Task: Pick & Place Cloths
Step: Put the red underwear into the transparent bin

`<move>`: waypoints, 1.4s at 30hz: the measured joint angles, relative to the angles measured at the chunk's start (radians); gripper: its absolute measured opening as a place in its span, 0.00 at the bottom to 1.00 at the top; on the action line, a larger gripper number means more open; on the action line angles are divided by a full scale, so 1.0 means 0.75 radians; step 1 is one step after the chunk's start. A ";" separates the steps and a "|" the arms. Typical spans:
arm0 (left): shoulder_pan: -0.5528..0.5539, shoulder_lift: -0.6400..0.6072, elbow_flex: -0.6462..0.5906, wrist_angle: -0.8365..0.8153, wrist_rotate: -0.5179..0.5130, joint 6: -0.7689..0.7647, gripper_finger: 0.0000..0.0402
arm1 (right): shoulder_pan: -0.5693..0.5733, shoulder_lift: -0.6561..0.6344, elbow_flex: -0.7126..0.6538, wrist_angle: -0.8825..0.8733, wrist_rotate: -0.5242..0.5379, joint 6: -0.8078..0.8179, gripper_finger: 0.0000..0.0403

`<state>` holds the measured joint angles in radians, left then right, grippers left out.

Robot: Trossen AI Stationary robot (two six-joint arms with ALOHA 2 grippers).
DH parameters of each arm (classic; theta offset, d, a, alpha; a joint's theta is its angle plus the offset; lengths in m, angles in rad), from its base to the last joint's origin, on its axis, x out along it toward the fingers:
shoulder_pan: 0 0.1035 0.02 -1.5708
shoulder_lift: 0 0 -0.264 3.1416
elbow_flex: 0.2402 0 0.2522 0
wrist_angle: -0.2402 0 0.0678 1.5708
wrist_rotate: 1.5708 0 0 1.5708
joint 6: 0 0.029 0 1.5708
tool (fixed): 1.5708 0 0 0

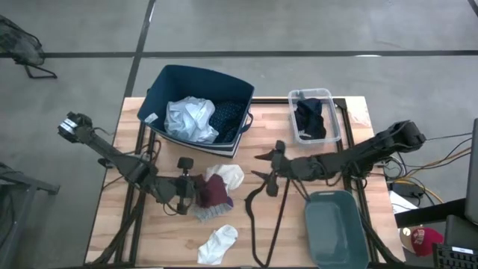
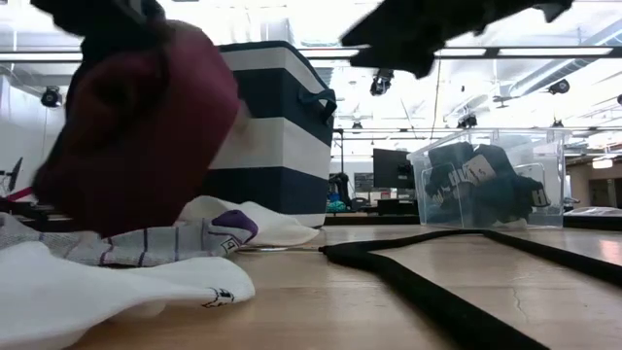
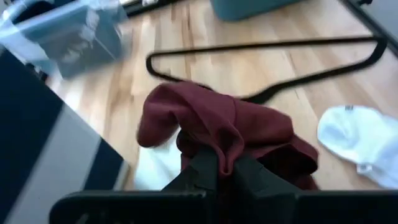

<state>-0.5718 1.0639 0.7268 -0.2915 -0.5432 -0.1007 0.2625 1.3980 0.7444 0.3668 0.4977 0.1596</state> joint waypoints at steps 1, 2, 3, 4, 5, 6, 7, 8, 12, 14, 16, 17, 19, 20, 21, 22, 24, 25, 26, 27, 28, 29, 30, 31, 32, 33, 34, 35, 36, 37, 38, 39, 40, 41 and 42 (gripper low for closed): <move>0.003 0.000 0.019 -0.004 -0.001 0.017 0.04 | 0.002 0.031 0.022 0.013 -0.029 -0.026 0.63; 0.006 -0.001 0.038 -0.004 -0.002 0.038 0.04 | 0.002 0.060 0.043 0.030 -0.061 -0.053 0.64; 0.009 -0.001 0.056 -0.005 -0.001 0.058 0.04 | 0.003 0.093 0.063 0.062 -0.092 -0.075 0.66; 0.012 -0.001 0.075 -0.006 -0.002 0.073 0.04 | 0.003 0.130 0.082 0.097 -0.118 -0.086 0.67; 0.017 -0.002 0.095 -0.003 -0.002 0.091 0.04 | 0.003 0.162 0.099 0.128 -0.140 -0.098 0.68; 0.021 -0.002 0.114 0.001 -0.002 0.112 0.04 | 0.003 0.195 0.117 0.154 -0.159 -0.114 0.69; 0.022 -0.003 0.130 0.002 -0.002 0.140 0.04 | 0.003 0.234 0.140 0.184 -0.172 -0.129 0.70; 0.022 -0.003 0.143 0.002 -0.002 0.172 0.04 | 0.003 0.270 0.160 0.210 -0.174 -0.151 0.71; 0.024 -0.003 0.170 0.012 -0.001 0.245 0.04 | 0.003 0.427 0.250 0.287 -0.173 -0.221 0.75; 0.027 -0.003 0.171 0.055 -0.001 0.253 0.04 | 0.002 0.499 0.314 0.293 -0.151 -0.243 0.77; 0.027 -0.003 0.171 0.093 -0.001 0.282 0.04 | 0.002 0.561 0.374 0.292 -0.086 -0.266 0.79; 0.027 -0.003 0.170 0.111 -0.001 0.299 0.04 | 0.002 0.592 0.408 0.291 -0.052 -0.279 0.80; 0.027 -0.003 0.167 0.167 -0.001 0.348 0.04 | 0.001 0.652 0.470 0.291 -0.039 -0.303 0.81; 0.027 -0.003 0.165 0.198 -0.001 0.366 0.04 | 0.001 0.682 0.502 0.284 -0.038 -0.318 0.82; 0.027 -0.003 0.164 0.227 -0.001 0.381 0.04 | 0.002 0.710 0.536 0.285 -0.041 -0.337 0.82; 0.027 -0.002 0.163 0.250 -0.001 0.393 0.04 | 0.006 0.733 0.566 0.286 -0.051 -0.357 0.82; 0.027 -0.001 0.162 0.260 -0.001 0.434 0.04 | 0.016 0.770 0.618 0.285 -0.097 -0.393 0.81; 0.027 -0.001 0.162 0.257 -0.001 0.455 0.04 | 0.021 0.785 0.642 0.289 -0.139 -0.406 0.80; 0.027 -0.001 0.162 0.247 -0.001 0.479 0.04 | 0.027 0.797 0.660 0.288 -0.182 -0.419 0.79; 0.027 -0.001 0.162 0.231 -0.001 0.502 0.04 | 0.033 0.808 0.678 0.283 -0.225 -0.425 0.77; 0.027 -0.001 0.162 0.214 -0.002 0.517 0.04 | 0.039 0.820 0.701 0.284 -0.268 -0.432 0.76; 0.027 -0.001 0.160 0.201 0.000 0.519 0.04 | 0.046 0.824 0.720 0.284 -0.310 -0.433 0.74; 0.027 -0.001 0.159 0.196 -0.001 0.519 0.04 | 0.052 0.824 0.731 0.282 -0.333 -0.434 0.72; 0.027 -0.001 0.158 0.195 0.000 0.518 0.04 | 0.055 0.824 0.745 0.285 -0.357 -0.434 0.70; 0.027 -0.001 0.158 0.198 -0.001 0.518 0.04 | 0.060 0.823 0.752 0.292 -0.382 -0.432 0.68; 0.027 -0.001 0.158 0.200 -0.001 0.522 0.04 | 0.063 0.817 0.752 0.290 -0.391 -0.426 0.66; 0.027 -0.001 0.158 0.201 -0.001 0.523 0.04 | 0.067 0.815 0.752 0.287 -0.393 -0.415 0.64; 0.027 -0.001 0.158 0.200 -0.001 0.523 0.05 | 0.067 0.815 0.753 0.284 -0.396 -0.401 0.62; 0.027 -0.001 0.158 0.200 -0.001 0.524 0.04 | 0.069 0.815 0.753 0.276 -0.396 -0.393 0.59; 0.027 -0.001 0.158 0.203 -0.001 0.525 0.04 | 0.069 0.815 0.754 0.266 -0.397 -0.392 0.55; 0.027 -0.001 0.158 0.205 -0.001 0.531 0.04 | 0.069 0.815 0.759 0.245 -0.397 -0.391 0.52; 0.027 -0.001 0.158 0.211 -0.001 0.545 0.05 | 0.069 0.816 0.766 0.223 -0.397 -0.388 0.47; 0.027 -0.001 0.158 0.214 -0.001 0.558 0.05 | 0.069 0.816 0.771 0.202 -0.397 -0.379 0.42; 0.027 -0.001 0.158 0.213 -0.001 0.566 0.05 | 0.069 0.816 0.773 0.180 -0.398 -0.366 0.37; 0.027 -0.001 0.158 0.213 -0.002 0.567 0.06 | 0.069 0.816 0.775 0.158 -0.400 -0.354 0.31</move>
<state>-0.5514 1.0634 0.8452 -0.1315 -0.5447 0.3248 0.3141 2.0098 1.3258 0.4856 0.1974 -0.1056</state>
